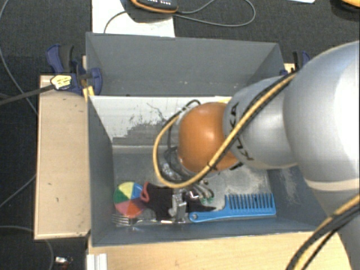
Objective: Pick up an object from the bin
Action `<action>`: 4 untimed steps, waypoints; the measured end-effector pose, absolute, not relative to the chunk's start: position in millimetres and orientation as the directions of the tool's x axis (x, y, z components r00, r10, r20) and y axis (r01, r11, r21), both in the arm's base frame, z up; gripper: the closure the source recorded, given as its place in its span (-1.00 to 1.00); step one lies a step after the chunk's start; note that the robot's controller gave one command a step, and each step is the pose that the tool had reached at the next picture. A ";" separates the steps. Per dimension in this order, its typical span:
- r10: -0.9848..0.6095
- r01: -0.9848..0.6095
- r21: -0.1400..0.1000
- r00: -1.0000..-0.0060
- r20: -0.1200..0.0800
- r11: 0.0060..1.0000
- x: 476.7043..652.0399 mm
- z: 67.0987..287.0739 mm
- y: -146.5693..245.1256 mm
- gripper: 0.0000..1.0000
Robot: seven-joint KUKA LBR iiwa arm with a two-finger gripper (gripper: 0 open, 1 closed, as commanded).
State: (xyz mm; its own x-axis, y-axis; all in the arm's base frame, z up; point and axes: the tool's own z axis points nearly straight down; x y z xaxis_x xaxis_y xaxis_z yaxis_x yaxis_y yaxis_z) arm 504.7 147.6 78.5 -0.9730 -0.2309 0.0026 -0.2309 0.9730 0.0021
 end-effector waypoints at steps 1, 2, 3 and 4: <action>-0.411 -0.411 0.003 -0.911 -0.002 0.911 531.0 70.7 172.1 1.00; -0.410 -0.410 0.003 -0.912 -0.002 0.912 531.0 70.7 172.1 1.00; -0.440 -0.440 0.004 -0.898 0.002 0.898 529.0 131.3 163.8 1.00; -0.443 -0.443 0.006 -0.896 0.006 0.896 523.5 206.5 175.7 1.00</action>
Offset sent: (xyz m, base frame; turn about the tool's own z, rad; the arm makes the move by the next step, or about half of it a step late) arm 0.0000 0.0000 0.0000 0.0000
